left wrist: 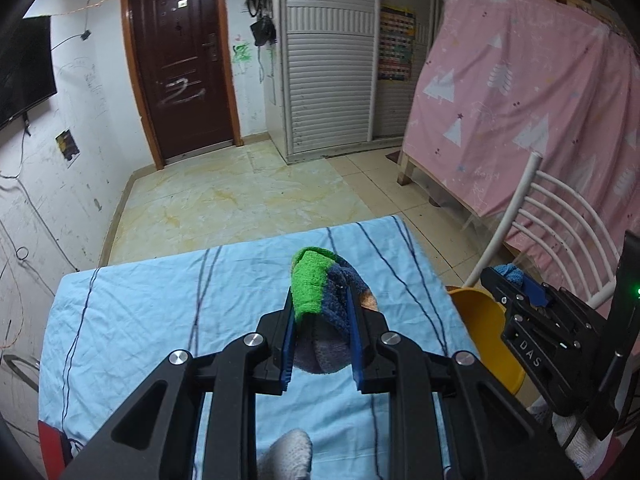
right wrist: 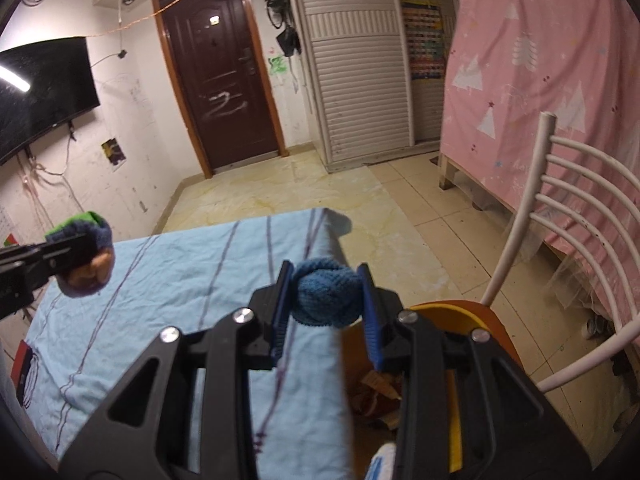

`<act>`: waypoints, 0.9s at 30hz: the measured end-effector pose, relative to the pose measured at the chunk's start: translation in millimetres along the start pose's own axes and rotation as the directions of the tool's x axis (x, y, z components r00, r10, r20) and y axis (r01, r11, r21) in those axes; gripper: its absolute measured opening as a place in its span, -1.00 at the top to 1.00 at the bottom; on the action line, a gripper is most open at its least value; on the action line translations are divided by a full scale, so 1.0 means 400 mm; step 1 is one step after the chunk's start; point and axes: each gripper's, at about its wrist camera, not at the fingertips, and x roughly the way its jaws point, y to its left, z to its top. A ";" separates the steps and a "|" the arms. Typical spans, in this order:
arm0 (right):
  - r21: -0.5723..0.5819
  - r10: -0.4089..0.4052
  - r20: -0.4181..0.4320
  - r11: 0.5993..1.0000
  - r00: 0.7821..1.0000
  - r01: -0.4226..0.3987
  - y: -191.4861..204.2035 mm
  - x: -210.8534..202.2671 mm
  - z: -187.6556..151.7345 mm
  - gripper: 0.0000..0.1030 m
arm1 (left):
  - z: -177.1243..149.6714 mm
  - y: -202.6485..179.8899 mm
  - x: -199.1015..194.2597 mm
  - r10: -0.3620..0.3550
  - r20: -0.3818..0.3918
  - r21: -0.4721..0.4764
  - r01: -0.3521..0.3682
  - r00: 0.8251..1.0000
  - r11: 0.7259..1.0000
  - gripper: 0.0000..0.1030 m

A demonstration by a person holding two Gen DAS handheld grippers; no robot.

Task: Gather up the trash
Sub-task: 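Carry the hat and yarn ball to the yellow bin and open both tools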

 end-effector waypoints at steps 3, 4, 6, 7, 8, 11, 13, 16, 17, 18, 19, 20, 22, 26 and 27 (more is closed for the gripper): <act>0.018 -0.021 0.007 1.000 1.000 0.021 -0.039 -0.001 -0.008 0.41 | 0.000 -0.037 0.009 -0.023 -0.003 0.026 0.023 1.000 0.999 0.75; 0.023 -0.030 0.010 0.999 0.999 0.030 -0.053 -0.001 -0.010 0.41 | 0.001 -0.050 0.011 -0.027 -0.003 0.035 0.028 1.000 0.999 0.75; 0.033 -0.054 0.017 0.998 0.998 0.054 -0.082 -0.002 -0.020 0.41 | 0.001 -0.083 0.017 -0.051 -0.002 0.059 0.051 0.999 0.997 0.75; 0.035 -0.064 0.019 0.997 0.998 0.063 -0.089 0.000 -0.024 0.41 | 0.001 -0.100 0.019 -0.065 -0.001 0.071 0.065 0.998 0.995 0.75; 0.037 -0.073 0.020 0.997 0.997 0.072 -0.098 0.001 -0.028 0.41 | 0.002 -0.112 0.022 -0.078 0.000 0.080 0.078 0.997 0.994 0.75; 0.041 -0.111 0.014 0.993 0.994 0.110 -0.132 0.016 -0.048 0.41 | 0.001 -0.162 0.030 -0.119 -0.002 0.111 0.119 0.993 0.987 0.75; 0.045 -0.124 0.006 0.991 0.992 0.123 -0.153 0.027 -0.059 0.41 | 0.001 -0.194 0.041 -0.144 -0.007 0.130 0.143 0.990 0.981 0.75; 0.052 -0.143 -0.005 0.988 0.990 0.143 -0.178 0.044 -0.077 0.41 | 0.000 -0.235 0.059 -0.171 -0.012 0.153 0.171 0.985 0.973 0.75; 0.053 -0.147 -0.008 0.988 0.989 0.147 -0.182 0.047 -0.082 0.41 | -0.002 -0.244 0.066 -0.177 -0.015 0.157 0.177 0.984 0.972 0.75; 0.053 -0.153 -0.013 0.987 0.988 0.153 -0.192 0.055 -0.089 0.41 | -0.002 -0.257 0.075 -0.186 -0.019 0.161 0.186 0.982 0.969 0.75; 0.053 -0.155 -0.016 0.986 0.988 0.156 -0.197 0.059 -0.094 0.41 | -0.001 -0.269 0.083 -0.195 -0.023 0.162 0.196 0.981 0.967 0.75; 0.053 -0.156 -0.018 0.986 0.988 0.157 -0.202 0.064 -0.098 0.41 | 0.001 -0.278 0.089 -0.202 -0.026 0.160 0.203 0.979 0.966 0.75; 0.054 -0.158 -0.029 0.986 0.987 0.160 -0.214 0.083 -0.108 0.41 | 0.005 -0.296 0.104 -0.222 -0.034 0.156 0.224 0.974 0.962 0.75; 0.058 -0.158 -0.039 0.985 0.987 0.160 -0.229 0.112 -0.123 0.23 | 0.008 -0.333 0.132 -0.245 -0.044 0.160 0.249 0.969 0.955 0.75; 0.060 -0.159 -0.039 0.985 0.987 0.161 -0.230 0.117 -0.124 0.10 | 0.008 -0.341 0.139 -0.250 -0.046 0.160 0.254 0.967 0.954 0.75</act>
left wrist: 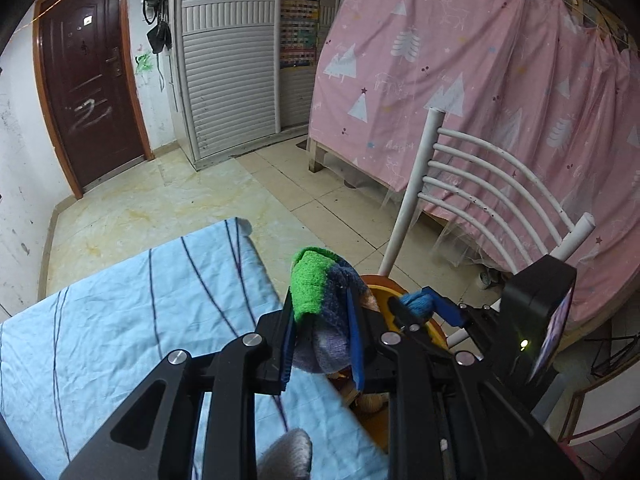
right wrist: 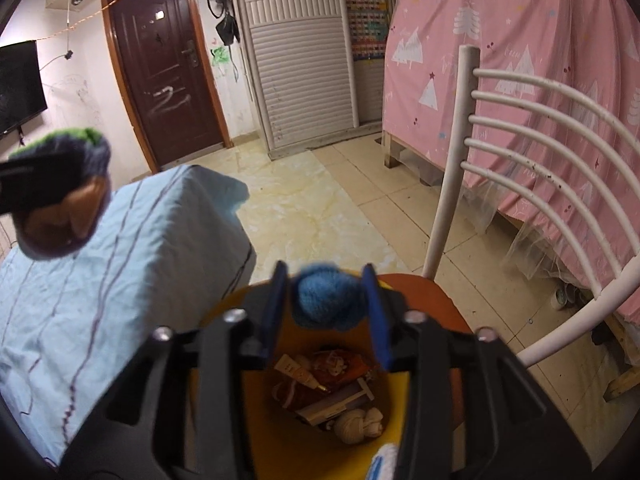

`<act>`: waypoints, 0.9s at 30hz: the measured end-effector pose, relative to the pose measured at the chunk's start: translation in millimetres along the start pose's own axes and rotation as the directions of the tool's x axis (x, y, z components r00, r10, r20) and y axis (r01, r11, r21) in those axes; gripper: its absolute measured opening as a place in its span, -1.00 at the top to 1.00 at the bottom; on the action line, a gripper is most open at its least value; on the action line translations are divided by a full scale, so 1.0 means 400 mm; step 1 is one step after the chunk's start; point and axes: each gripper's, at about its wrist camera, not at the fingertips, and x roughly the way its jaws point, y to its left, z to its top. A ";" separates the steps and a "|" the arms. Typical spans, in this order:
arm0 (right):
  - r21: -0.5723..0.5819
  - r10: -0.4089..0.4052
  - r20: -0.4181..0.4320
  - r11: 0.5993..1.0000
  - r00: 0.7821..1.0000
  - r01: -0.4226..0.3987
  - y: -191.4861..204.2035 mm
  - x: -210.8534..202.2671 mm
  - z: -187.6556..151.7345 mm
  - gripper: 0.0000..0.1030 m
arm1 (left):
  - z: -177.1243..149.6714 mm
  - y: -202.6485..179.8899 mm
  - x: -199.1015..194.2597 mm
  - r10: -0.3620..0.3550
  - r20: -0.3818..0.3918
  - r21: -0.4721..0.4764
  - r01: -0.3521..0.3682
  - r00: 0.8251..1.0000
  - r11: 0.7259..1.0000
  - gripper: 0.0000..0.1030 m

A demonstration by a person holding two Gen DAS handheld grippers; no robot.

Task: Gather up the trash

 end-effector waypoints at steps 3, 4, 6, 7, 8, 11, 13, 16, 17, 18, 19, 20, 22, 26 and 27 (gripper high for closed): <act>0.012 -0.008 0.006 1.000 1.000 0.008 -0.011 0.011 -0.006 -0.24 | 0.002 -0.012 0.023 -0.017 0.001 -0.004 0.017 1.000 1.000 0.75; 0.012 -0.013 0.007 1.000 1.000 0.013 -0.013 0.012 -0.009 -0.24 | 0.004 -0.014 0.031 -0.023 -0.001 -0.007 0.023 1.000 1.000 0.75; 0.018 -0.019 0.009 1.000 1.000 0.019 -0.019 0.013 -0.015 -0.24 | 0.004 -0.017 0.043 -0.029 -0.006 -0.009 0.029 1.000 1.000 0.74; 0.023 -0.021 0.009 1.000 1.000 0.020 -0.022 0.012 -0.020 -0.24 | 0.005 -0.018 0.052 -0.033 -0.011 -0.012 0.033 0.999 0.999 0.73; 0.028 -0.021 0.008 0.999 1.000 0.020 -0.027 0.011 -0.025 -0.24 | 0.003 -0.018 0.057 -0.044 -0.013 -0.018 0.043 0.999 0.999 0.71; 0.043 -0.023 0.004 0.999 1.000 0.023 -0.036 0.005 -0.035 -0.24 | 0.001 -0.021 0.071 -0.066 -0.019 -0.028 0.065 0.998 0.997 0.56; 0.049 -0.025 0.003 0.998 1.000 0.025 -0.037 0.001 -0.039 -0.25 | 0.000 -0.022 0.076 -0.081 -0.022 -0.030 0.080 0.997 0.996 0.38; 0.057 -0.027 0.005 0.998 1.000 0.027 -0.038 -0.009 -0.038 -0.25 | -0.003 -0.023 0.074 -0.094 -0.017 -0.028 0.093 0.995 0.995 0.11; 0.060 -0.027 0.006 0.998 1.000 0.027 -0.041 -0.011 -0.039 -0.26 | -0.005 -0.022 0.071 -0.091 -0.014 -0.028 0.091 0.996 0.995 0.06; 0.064 -0.027 0.007 0.998 1.000 0.027 -0.041 -0.016 -0.038 -0.26 | -0.005 -0.023 0.068 -0.091 -0.013 -0.029 0.091 0.996 0.995 0.04; 0.067 -0.027 0.008 0.997 1.000 0.026 -0.042 -0.020 -0.037 -0.26 | -0.007 -0.021 0.065 -0.094 -0.013 -0.031 0.093 0.996 0.995 0.03; 0.068 -0.026 0.009 0.997 1.000 0.025 -0.042 -0.024 -0.036 -0.27 | -0.008 -0.017 0.060 -0.094 -0.011 -0.035 0.093 0.996 0.995 0.01; 0.074 -0.025 0.014 0.997 1.000 0.024 -0.039 -0.037 -0.032 -0.27 | -0.012 -0.008 0.046 -0.094 -0.003 -0.042 0.094 0.996 0.995 -0.01; 0.075 -0.024 0.030 0.997 0.999 0.021 -0.025 -0.068 -0.021 -0.35 | -0.018 0.022 0.012 -0.086 0.017 -0.056 0.087 0.996 0.995 -0.10; 0.073 -0.024 0.034 0.997 0.999 0.022 -0.019 -0.074 -0.020 -0.41 | -0.021 0.029 0.004 -0.087 0.022 -0.060 0.088 0.996 0.994 -0.15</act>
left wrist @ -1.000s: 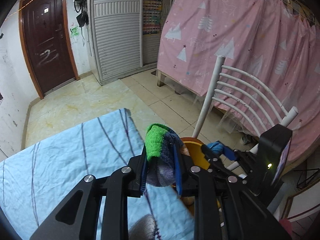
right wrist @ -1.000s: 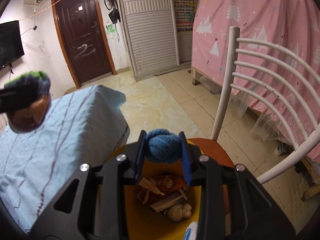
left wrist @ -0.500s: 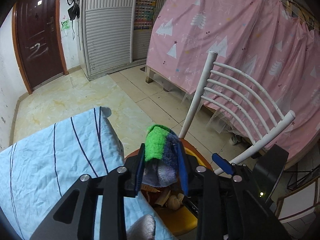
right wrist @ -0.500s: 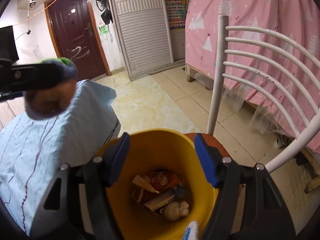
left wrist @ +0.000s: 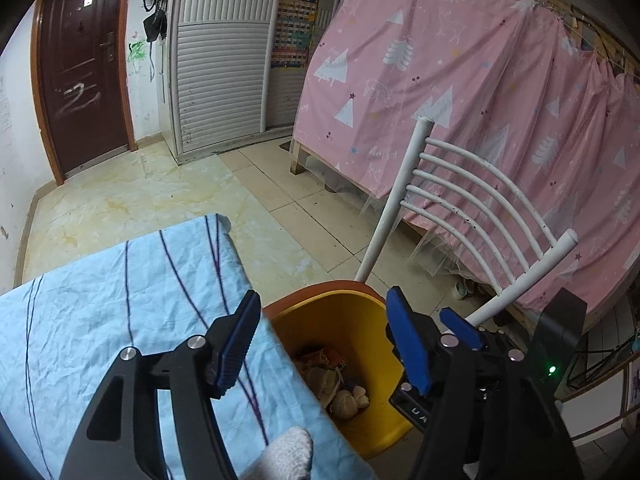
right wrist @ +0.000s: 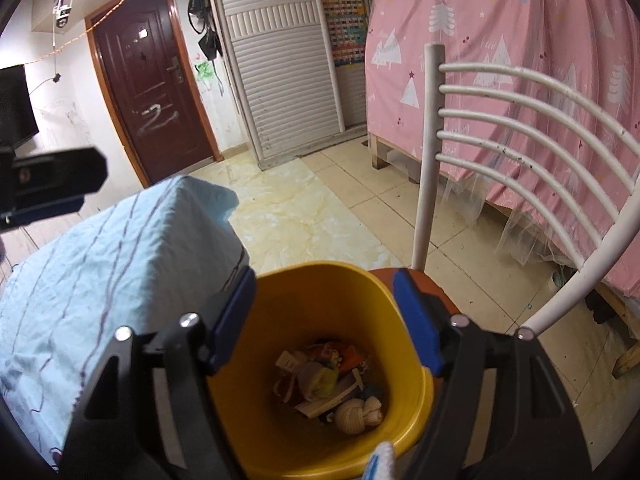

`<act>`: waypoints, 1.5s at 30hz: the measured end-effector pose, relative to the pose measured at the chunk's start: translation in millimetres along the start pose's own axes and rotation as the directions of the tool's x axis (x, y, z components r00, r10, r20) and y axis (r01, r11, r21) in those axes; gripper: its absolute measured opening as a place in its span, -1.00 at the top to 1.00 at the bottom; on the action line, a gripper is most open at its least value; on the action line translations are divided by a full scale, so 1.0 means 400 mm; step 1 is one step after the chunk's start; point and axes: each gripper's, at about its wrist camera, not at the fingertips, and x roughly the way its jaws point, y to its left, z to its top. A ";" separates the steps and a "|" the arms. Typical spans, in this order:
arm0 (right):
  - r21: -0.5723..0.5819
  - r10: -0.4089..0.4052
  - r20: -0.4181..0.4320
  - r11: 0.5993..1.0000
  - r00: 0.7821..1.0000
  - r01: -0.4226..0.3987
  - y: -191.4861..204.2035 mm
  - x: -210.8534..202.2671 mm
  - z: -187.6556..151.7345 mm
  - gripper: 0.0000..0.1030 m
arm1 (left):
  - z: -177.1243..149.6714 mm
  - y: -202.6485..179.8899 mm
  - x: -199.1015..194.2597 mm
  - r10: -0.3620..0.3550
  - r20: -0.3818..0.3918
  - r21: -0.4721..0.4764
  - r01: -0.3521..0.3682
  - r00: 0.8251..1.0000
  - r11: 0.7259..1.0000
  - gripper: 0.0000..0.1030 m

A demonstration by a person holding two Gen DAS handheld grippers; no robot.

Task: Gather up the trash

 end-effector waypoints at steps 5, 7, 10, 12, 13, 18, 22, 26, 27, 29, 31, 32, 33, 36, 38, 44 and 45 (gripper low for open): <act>0.013 0.015 0.025 1.000 1.000 -0.015 0.023 -0.046 0.010 -0.78 | -0.016 0.039 -0.060 0.009 0.036 -0.010 -0.009 0.999 1.000 -0.37; 0.003 0.018 0.032 1.000 0.999 -0.018 0.040 -0.062 0.015 -0.81 | -0.023 0.054 -0.083 0.022 0.052 -0.007 -0.021 0.998 1.000 -0.43; -0.013 0.026 0.044 1.000 0.999 -0.026 0.070 -0.085 0.020 -0.85 | -0.036 0.086 -0.123 0.045 0.079 -0.012 -0.044 0.996 0.999 -0.51; -0.026 0.033 0.052 0.999 0.998 -0.032 0.093 -0.102 0.023 -0.87 | -0.041 0.107 -0.145 0.055 0.091 -0.021 -0.053 0.994 0.998 -0.56; -0.032 0.036 0.057 0.999 0.998 -0.034 0.103 -0.108 0.026 -0.87 | -0.045 0.120 -0.156 0.064 0.097 -0.025 -0.062 0.993 0.998 -0.57; -0.073 0.053 0.072 0.996 0.996 -0.047 0.164 -0.140 0.035 -0.88 | -0.069 0.186 -0.211 0.113 0.126 -0.049 -0.108 0.986 0.993 -0.64; -0.109 0.075 0.080 0.992 0.994 -0.066 0.220 -0.165 0.036 -0.88 | -0.093 0.231 -0.245 0.146 0.141 -0.067 -0.138 0.979 0.988 -0.67; -0.144 0.102 0.083 0.986 0.991 -0.089 0.280 -0.186 0.034 -0.88 | -0.121 0.276 -0.280 0.200 0.157 -0.087 -0.188 0.967 0.978 -0.69; -0.151 0.107 0.083 0.984 0.991 -0.093 0.290 -0.189 0.033 -0.88 | -0.127 0.287 -0.288 0.212 0.162 -0.094 -0.199 0.964 0.975 -0.70; -0.168 0.118 0.080 0.980 0.990 -0.103 0.319 -0.194 0.029 -0.88 | -0.141 0.316 -0.308 0.246 0.173 -0.112 -0.229 0.954 0.967 -0.72; -0.189 0.132 0.074 0.975 0.989 -0.116 0.355 -0.198 0.025 -0.88 | -0.150 0.344 -0.323 0.270 0.175 -0.127 -0.251 0.947 0.960 -0.73; -0.197 0.137 0.071 0.973 0.988 -0.120 0.368 -0.199 0.022 -0.88 | -0.156 0.360 -0.332 0.285 0.175 -0.137 -0.263 0.943 0.955 -0.73; -0.208 0.143 0.067 0.970 0.987 -0.126 0.384 -0.201 0.017 -0.88 | -0.161 0.372 -0.340 0.295 0.175 -0.146 -0.272 0.939 0.951 -0.73; -0.236 0.161 0.055 0.961 0.985 -0.144 0.428 -0.205 0.006 -0.88 | -0.180 0.412 -0.365 0.319 0.180 -0.173 -0.289 0.931 0.941 -0.73; -0.252 0.173 0.048 0.955 0.984 -0.156 0.455 -0.206 -0.002 -0.88 | -0.192 0.437 -0.379 0.336 0.178 -0.188 -0.303 0.925 0.934 -0.73; -0.294 0.201 0.027 0.938 0.979 -0.185 0.525 -0.212 -0.017 -0.88 | -0.222 0.492 -0.413 0.371 0.170 -0.231 -0.330 0.913 0.915 -0.73; -0.300 0.206 0.025 0.935 0.978 -0.189 0.537 -0.214 -0.020 -0.88 | -0.227 0.499 -0.418 0.376 0.168 -0.236 -0.333 0.911 0.913 -0.73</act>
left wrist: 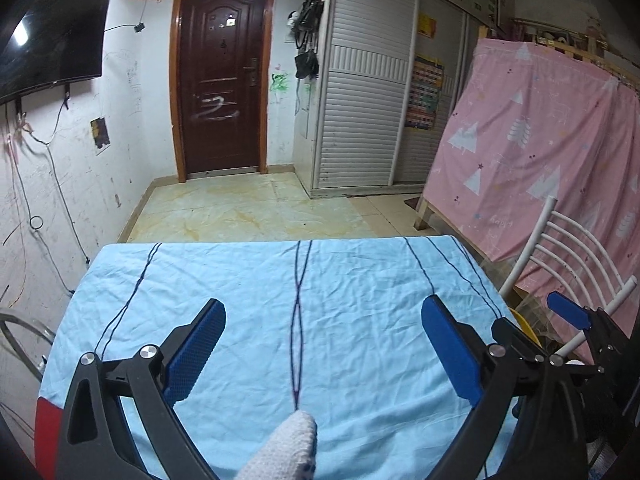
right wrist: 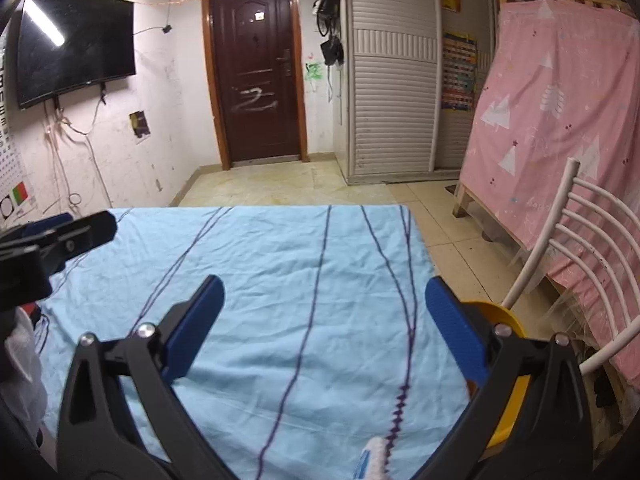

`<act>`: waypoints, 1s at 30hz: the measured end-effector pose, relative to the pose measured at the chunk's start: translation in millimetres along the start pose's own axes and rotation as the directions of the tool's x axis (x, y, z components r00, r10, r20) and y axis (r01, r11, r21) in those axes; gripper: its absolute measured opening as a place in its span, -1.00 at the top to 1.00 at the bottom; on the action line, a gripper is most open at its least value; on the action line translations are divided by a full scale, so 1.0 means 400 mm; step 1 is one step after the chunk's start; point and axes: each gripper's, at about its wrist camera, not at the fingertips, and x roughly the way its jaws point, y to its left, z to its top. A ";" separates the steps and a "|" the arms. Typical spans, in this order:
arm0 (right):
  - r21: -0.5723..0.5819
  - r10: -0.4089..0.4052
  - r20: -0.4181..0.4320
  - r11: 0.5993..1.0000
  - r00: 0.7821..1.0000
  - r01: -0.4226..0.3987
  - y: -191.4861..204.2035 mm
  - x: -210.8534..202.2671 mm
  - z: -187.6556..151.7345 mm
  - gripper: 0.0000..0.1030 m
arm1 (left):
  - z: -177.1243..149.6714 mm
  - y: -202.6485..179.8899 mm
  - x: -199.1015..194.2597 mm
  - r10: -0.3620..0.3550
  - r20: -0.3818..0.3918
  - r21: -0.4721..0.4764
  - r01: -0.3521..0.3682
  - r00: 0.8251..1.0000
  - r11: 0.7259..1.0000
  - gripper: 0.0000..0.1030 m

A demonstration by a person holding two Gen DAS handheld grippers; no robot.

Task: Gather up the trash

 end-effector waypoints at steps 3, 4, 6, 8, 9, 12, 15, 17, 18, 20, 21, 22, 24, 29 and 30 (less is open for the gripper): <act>-0.013 0.013 -0.002 1.000 1.000 -0.013 0.025 -0.001 0.000 -0.88 | -0.005 0.022 -0.008 0.010 -0.001 -0.011 -0.010 1.000 1.000 -0.73; -0.017 0.017 -0.003 1.000 1.000 -0.017 0.033 -0.001 0.000 -0.88 | -0.007 0.031 -0.011 0.014 -0.001 -0.013 -0.014 1.000 1.000 -0.73; -0.025 0.022 -0.006 0.999 1.000 -0.022 0.045 0.000 0.002 -0.88 | -0.011 0.044 -0.016 0.020 -0.001 -0.017 -0.020 1.000 1.000 -0.73; -0.032 0.027 -0.006 0.999 1.000 -0.027 0.058 0.000 0.002 -0.88 | -0.015 0.053 -0.023 0.023 0.000 -0.020 -0.023 1.000 1.000 -0.73; -0.037 0.029 -0.007 0.999 1.000 -0.029 0.066 -0.001 0.002 -0.88 | -0.018 0.058 -0.026 0.025 0.000 -0.021 -0.025 1.000 0.999 -0.73; -0.045 0.033 -0.008 0.998 0.999 -0.033 0.080 -0.001 0.004 -0.88 | -0.022 0.071 -0.032 0.030 0.001 -0.025 -0.030 1.000 0.999 -0.73; -0.052 0.036 -0.007 0.998 0.999 -0.037 0.089 -0.004 0.006 -0.88 | -0.023 0.083 -0.038 0.033 0.003 -0.031 -0.033 0.999 0.999 -0.73; -0.056 0.038 -0.008 0.998 0.999 -0.038 0.094 -0.003 0.009 -0.88 | -0.023 0.090 -0.040 0.034 0.003 -0.035 -0.034 0.999 0.999 -0.73; -0.059 0.039 -0.008 0.997 0.999 -0.039 0.096 -0.003 0.010 -0.88 | -0.023 0.092 -0.041 0.035 0.003 -0.036 -0.035 0.999 0.999 -0.73; -0.065 0.039 -0.008 0.997 0.999 -0.040 0.103 -0.003 0.011 -0.88 | -0.023 0.098 -0.041 0.037 0.003 -0.042 -0.037 0.999 0.998 -0.73; -0.068 0.040 -0.008 0.997 0.999 -0.040 0.104 -0.002 0.011 -0.88 | -0.023 0.101 -0.042 0.039 0.003 -0.045 -0.038 0.999 0.998 -0.73; -0.070 0.040 -0.008 0.997 0.999 -0.041 0.107 -0.002 0.012 -0.88 | -0.023 0.102 -0.041 0.039 0.002 -0.048 -0.039 0.999 0.998 -0.73; -0.074 0.040 -0.007 0.996 0.999 -0.041 0.113 -0.001 0.013 -0.88 | -0.023 0.107 -0.042 0.039 0.001 -0.051 -0.038 0.999 0.998 -0.73; -0.076 0.040 -0.008 0.996 0.999 -0.040 0.119 0.001 0.012 -0.88 | -0.025 0.112 -0.043 0.040 0.000 -0.054 -0.040 0.999 0.998 -0.73; -0.077 0.040 -0.009 0.996 0.999 -0.040 0.120 0.001 0.012 -0.88 | -0.025 0.114 -0.043 0.039 0.000 -0.057 -0.039 0.999 0.998 -0.73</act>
